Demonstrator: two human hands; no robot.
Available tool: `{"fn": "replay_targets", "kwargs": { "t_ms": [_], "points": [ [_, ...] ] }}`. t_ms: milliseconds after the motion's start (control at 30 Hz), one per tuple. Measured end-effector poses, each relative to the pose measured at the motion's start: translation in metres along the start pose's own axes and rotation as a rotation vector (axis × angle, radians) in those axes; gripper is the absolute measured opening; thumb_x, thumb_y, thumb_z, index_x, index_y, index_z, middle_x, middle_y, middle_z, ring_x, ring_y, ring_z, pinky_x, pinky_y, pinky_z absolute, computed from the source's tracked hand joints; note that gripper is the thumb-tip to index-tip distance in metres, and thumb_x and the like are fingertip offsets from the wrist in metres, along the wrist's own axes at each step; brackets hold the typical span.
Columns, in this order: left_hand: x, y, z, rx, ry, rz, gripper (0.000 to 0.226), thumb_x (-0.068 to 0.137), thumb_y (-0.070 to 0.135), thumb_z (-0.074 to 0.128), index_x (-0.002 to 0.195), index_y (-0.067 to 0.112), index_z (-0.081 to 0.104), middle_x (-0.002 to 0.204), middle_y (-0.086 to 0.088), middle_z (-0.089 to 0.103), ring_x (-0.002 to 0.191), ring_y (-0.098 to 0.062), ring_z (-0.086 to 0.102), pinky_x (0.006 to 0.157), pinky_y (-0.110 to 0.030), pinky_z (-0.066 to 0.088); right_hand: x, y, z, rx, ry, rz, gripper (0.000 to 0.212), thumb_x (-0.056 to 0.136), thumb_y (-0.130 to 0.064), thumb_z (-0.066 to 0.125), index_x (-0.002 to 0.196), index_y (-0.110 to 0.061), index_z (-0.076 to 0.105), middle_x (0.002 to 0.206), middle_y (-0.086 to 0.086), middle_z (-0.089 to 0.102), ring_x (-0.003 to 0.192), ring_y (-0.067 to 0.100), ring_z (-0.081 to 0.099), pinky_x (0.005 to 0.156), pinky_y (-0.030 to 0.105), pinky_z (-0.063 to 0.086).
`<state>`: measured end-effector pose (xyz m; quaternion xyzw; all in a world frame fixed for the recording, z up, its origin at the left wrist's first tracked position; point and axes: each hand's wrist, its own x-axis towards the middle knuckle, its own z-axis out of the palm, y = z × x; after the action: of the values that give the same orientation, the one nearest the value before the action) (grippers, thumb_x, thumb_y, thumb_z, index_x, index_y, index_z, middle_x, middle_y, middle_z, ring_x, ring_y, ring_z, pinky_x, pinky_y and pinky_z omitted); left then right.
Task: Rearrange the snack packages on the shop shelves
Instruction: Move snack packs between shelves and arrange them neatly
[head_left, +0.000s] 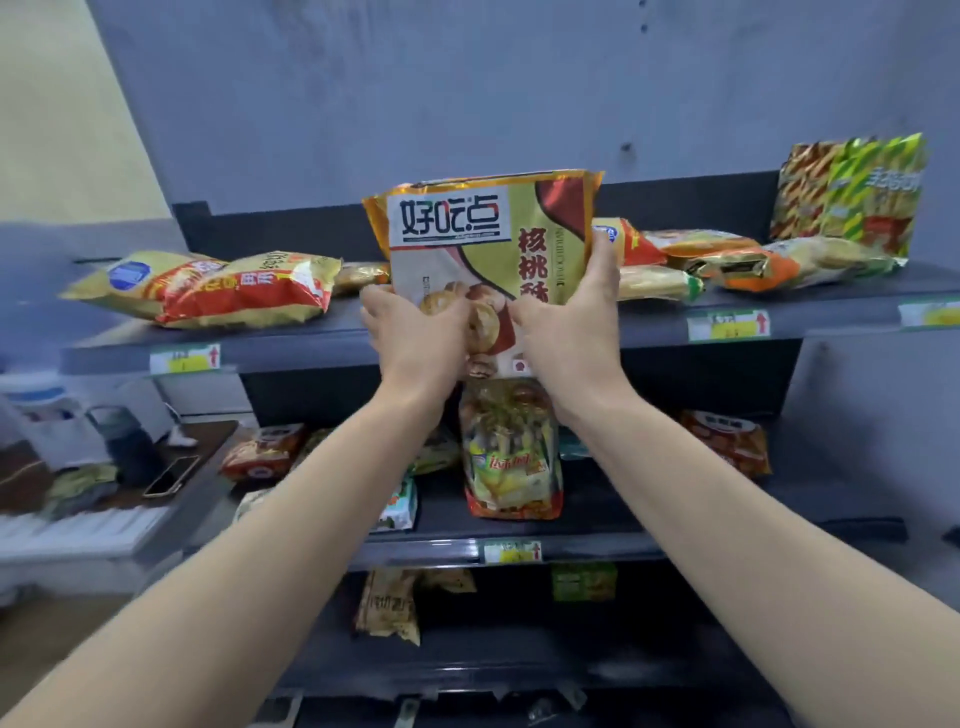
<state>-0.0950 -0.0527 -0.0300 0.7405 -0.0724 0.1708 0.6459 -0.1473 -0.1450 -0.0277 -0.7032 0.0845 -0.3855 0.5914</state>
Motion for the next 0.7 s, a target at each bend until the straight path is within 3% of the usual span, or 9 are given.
{"fn": "replay_targets", "kwargs": {
  "t_ms": [167, 233, 300, 367, 433, 533, 700],
  "points": [
    [0.068, 0.008, -0.026, -0.019, 0.016, 0.071, 0.039, 0.082, 0.02, 0.061, 0.105, 0.016, 0.03, 0.125, -0.012, 0.043, 0.111, -0.025, 0.05, 0.092, -0.036, 0.046, 0.049, -0.025, 0.041, -0.025, -0.113, -0.108, 0.074, 0.078, -0.005, 0.062, 0.14, -0.021, 0.027, 0.126, 0.004, 0.048, 0.114, 0.02, 0.051, 0.093, 0.042, 0.05],
    [0.095, 0.01, -0.028, 0.01, 0.011, 0.093, 0.039, 0.083, 0.018, 0.062, 0.108, 0.015, 0.031, 0.127, -0.012, 0.043, 0.113, -0.024, 0.05, 0.091, -0.034, 0.048, 0.074, -0.028, 0.051, -0.035, -0.177, -0.102, 0.069, 0.079, -0.002, 0.061, 0.137, -0.022, 0.029, 0.118, 0.004, 0.053, 0.103, 0.017, 0.056, 0.078, 0.031, 0.054],
    [0.121, 0.01, -0.025, 0.036, -0.012, 0.075, 0.04, 0.085, 0.016, 0.061, 0.113, 0.012, 0.034, 0.128, -0.013, 0.045, 0.113, -0.025, 0.051, 0.09, -0.035, 0.05, 0.098, -0.027, 0.059, -0.073, -0.219, -0.072, 0.066, 0.08, 0.0, 0.058, 0.135, -0.023, 0.03, 0.106, 0.0, 0.056, 0.088, 0.009, 0.056, 0.058, 0.016, 0.047],
    [0.141, 0.005, -0.018, 0.077, -0.036, 0.059, 0.041, 0.086, 0.015, 0.061, 0.117, 0.009, 0.035, 0.127, -0.013, 0.046, 0.11, -0.026, 0.053, 0.089, -0.038, 0.051, 0.121, -0.02, 0.066, -0.092, -0.243, -0.015, 0.062, 0.08, 0.001, 0.057, 0.132, -0.023, 0.031, 0.103, -0.001, 0.057, 0.082, 0.007, 0.055, 0.052, 0.013, 0.043],
    [0.161, -0.004, -0.007, 0.107, -0.049, 0.071, 0.04, 0.085, 0.015, 0.062, 0.115, 0.009, 0.036, 0.124, -0.014, 0.048, 0.108, -0.026, 0.054, 0.085, -0.037, 0.051, 0.144, -0.008, 0.073, -0.099, -0.246, 0.04, 0.061, 0.08, 0.002, 0.056, 0.129, -0.022, 0.03, 0.114, 0.008, 0.055, 0.088, 0.014, 0.057, 0.058, 0.019, 0.046],
    [0.19, -0.018, 0.011, 0.151, -0.057, 0.064, 0.04, 0.085, 0.011, 0.061, 0.116, 0.008, 0.037, 0.121, -0.014, 0.049, 0.107, -0.027, 0.054, 0.082, -0.038, 0.051, 0.174, 0.011, 0.086, -0.188, -0.247, 0.129, 0.074, 0.08, -0.002, 0.058, 0.141, -0.021, 0.021, 0.131, 0.01, 0.043, 0.104, 0.025, 0.053, 0.079, 0.035, 0.051],
    [0.236, -0.042, 0.043, 0.295, -0.043, 0.04, 0.04, 0.085, 0.006, 0.059, 0.119, 0.006, 0.037, 0.122, -0.016, 0.049, 0.111, -0.029, 0.052, 0.081, -0.034, 0.047, 0.223, 0.029, 0.104, -0.353, -0.341, 0.252, 0.074, 0.084, -0.004, 0.059, 0.145, -0.013, 0.017, 0.136, 0.019, 0.043, 0.114, 0.033, 0.054, 0.094, 0.043, 0.05]
  ]
}}
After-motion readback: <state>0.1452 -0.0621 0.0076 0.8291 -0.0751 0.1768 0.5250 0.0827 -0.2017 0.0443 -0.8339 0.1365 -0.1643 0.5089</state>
